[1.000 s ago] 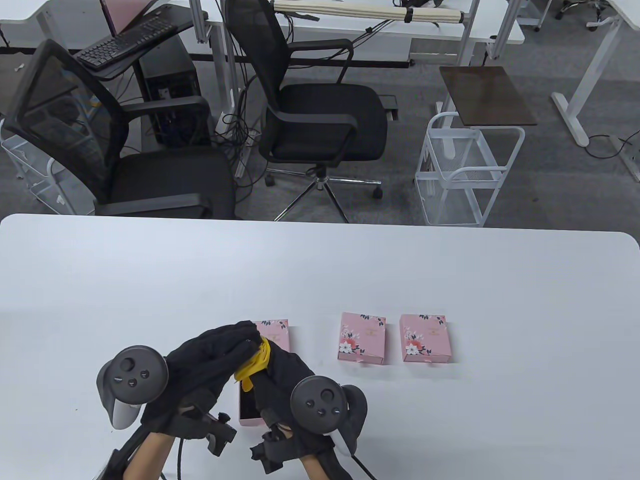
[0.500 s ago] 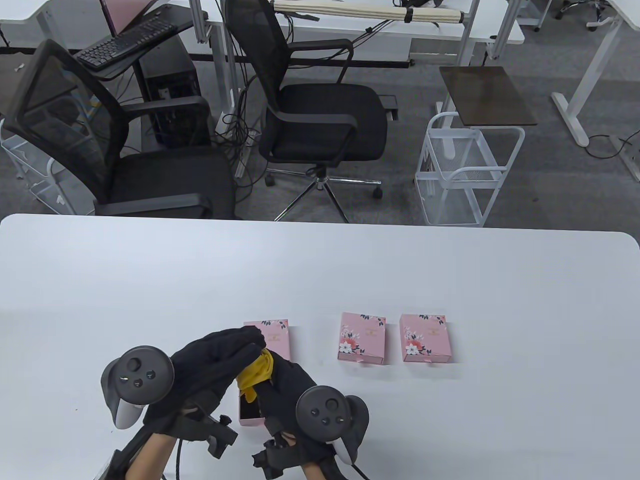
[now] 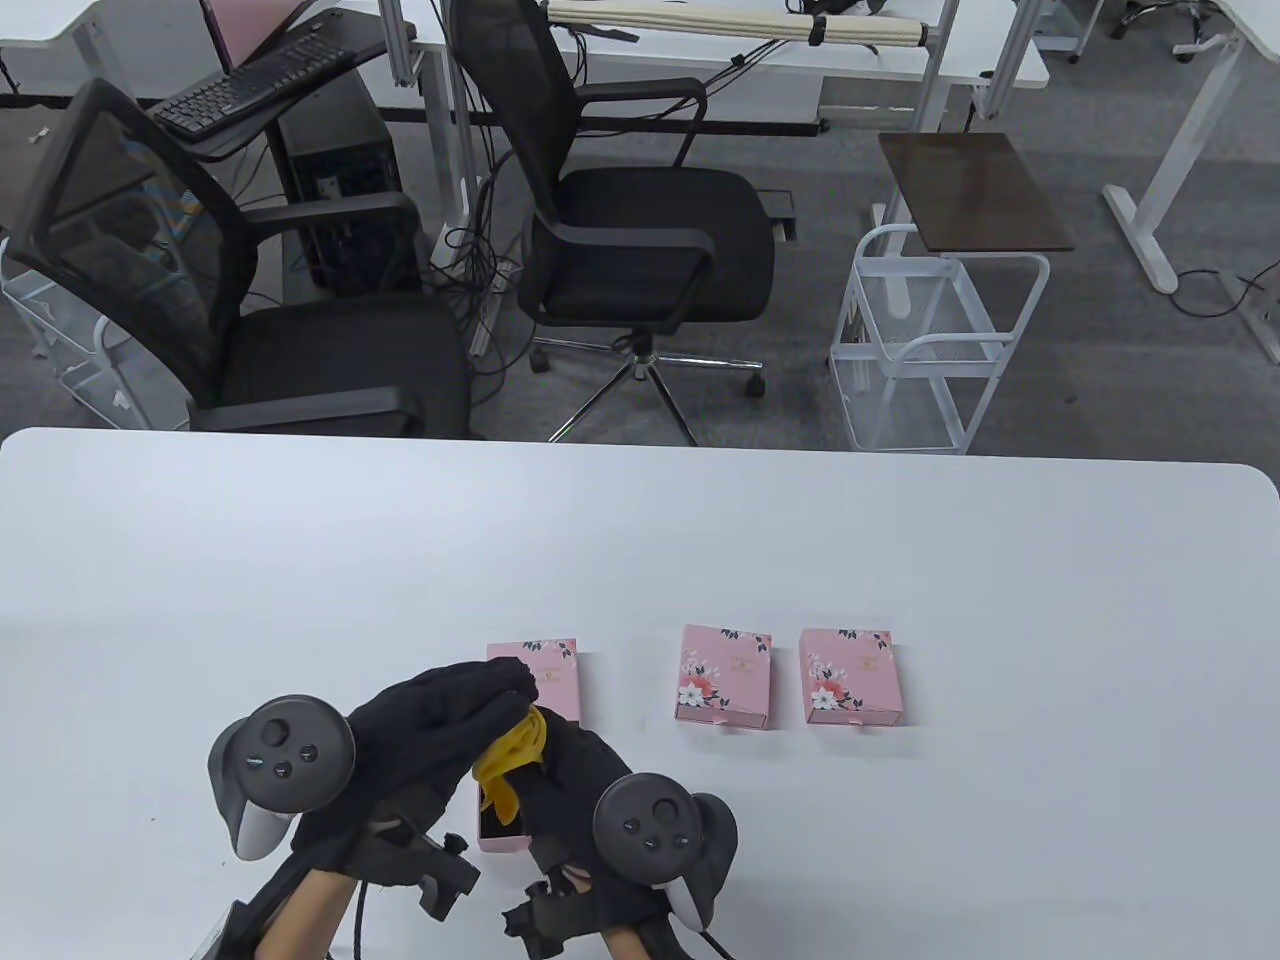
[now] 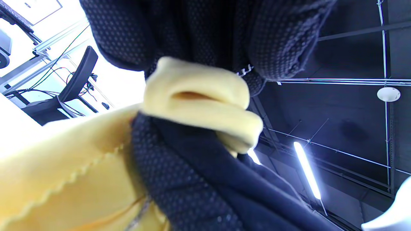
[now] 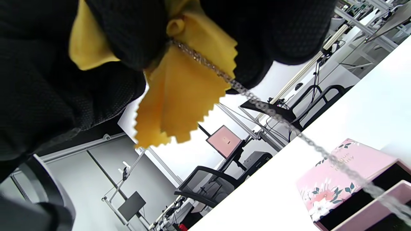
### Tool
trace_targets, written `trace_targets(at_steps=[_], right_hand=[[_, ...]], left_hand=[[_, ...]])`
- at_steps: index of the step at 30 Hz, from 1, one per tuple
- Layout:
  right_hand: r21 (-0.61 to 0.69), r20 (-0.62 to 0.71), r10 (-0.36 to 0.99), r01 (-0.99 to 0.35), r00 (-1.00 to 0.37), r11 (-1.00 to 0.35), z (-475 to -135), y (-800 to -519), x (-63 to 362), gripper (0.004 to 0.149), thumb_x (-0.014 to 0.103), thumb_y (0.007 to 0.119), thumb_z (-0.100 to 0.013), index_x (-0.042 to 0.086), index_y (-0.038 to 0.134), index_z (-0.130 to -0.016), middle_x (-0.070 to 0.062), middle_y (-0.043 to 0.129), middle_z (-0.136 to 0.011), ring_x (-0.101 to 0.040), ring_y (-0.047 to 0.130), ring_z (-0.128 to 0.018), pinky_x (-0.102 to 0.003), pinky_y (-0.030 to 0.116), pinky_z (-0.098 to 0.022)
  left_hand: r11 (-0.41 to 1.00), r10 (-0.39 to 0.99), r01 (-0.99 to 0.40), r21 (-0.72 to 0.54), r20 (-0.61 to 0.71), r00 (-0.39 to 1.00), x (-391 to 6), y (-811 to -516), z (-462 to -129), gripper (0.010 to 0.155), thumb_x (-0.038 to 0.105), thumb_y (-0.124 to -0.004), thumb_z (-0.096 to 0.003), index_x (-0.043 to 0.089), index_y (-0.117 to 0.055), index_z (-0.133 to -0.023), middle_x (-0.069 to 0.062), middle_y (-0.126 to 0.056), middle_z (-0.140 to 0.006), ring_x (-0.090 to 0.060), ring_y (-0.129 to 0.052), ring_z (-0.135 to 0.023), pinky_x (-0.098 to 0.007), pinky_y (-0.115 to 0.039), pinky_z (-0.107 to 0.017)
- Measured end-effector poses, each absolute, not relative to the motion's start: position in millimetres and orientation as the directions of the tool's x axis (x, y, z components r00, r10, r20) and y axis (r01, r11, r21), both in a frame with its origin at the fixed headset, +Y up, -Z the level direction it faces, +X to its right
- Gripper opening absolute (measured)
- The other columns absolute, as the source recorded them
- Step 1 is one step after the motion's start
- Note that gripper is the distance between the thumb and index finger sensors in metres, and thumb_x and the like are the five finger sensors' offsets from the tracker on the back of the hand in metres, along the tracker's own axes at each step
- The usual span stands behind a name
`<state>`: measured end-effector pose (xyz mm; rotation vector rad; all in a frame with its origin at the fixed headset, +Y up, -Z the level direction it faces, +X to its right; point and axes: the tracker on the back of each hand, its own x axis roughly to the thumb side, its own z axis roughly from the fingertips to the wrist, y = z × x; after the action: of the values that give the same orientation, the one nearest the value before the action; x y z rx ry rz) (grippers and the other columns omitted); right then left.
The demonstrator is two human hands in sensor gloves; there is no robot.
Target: Dust necklace
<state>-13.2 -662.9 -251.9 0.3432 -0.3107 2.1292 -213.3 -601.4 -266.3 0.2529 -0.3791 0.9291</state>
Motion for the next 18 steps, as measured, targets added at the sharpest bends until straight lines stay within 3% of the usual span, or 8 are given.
trace_targets(at_steps=[5,10,18], right_hand=[[-0.089,0.354,0.773,-0.841,-0.527,-0.533,-252.1,-663.4,-12.6,0.04,0.027,0.081,-0.061,0.012,0.076,-0.097,-0.014,0.093,-0.08,-0.037,0.093,-0.062,-0.051,0.078,-0.053],[-0.042,0.329,0.779,-0.832,-0.535,-0.554,-254.1,-668.1,-13.1,0.041,0.037,0.079,-0.061,0.011,0.08,-0.092,-0.011,0.095,-0.074,-0.036,0.095,-0.058,-0.051,0.078,-0.052],[-0.056,0.327,0.768,-0.822,-0.551,-0.566,-254.9,-668.8,-13.3,0.039,0.03,0.08,-0.061,0.012,0.077,-0.096,-0.014,0.093,-0.08,-0.037,0.093,-0.061,-0.052,0.077,-0.053]], left_hand=[[0.58,0.726,-0.813,0.051,0.421,0.544,-213.1,-601.6,-266.4,0.036,0.046,-0.088,-0.0543,0.026,-0.096,-0.083,-0.005,-0.102,-0.087,-0.026,-0.098,-0.077,-0.047,-0.084,-0.055],[0.559,0.736,-0.827,0.062,0.422,0.529,-214.6,-600.3,-265.7,0.036,0.046,-0.088,-0.054,0.026,-0.096,-0.083,-0.004,-0.103,-0.086,-0.025,-0.099,-0.076,-0.046,-0.085,-0.054],[0.566,0.727,-0.821,0.071,0.426,0.538,-214.2,-600.5,-265.6,0.036,0.046,-0.088,-0.0541,0.026,-0.096,-0.083,-0.003,-0.103,-0.086,-0.024,-0.099,-0.076,-0.046,-0.085,-0.054]])
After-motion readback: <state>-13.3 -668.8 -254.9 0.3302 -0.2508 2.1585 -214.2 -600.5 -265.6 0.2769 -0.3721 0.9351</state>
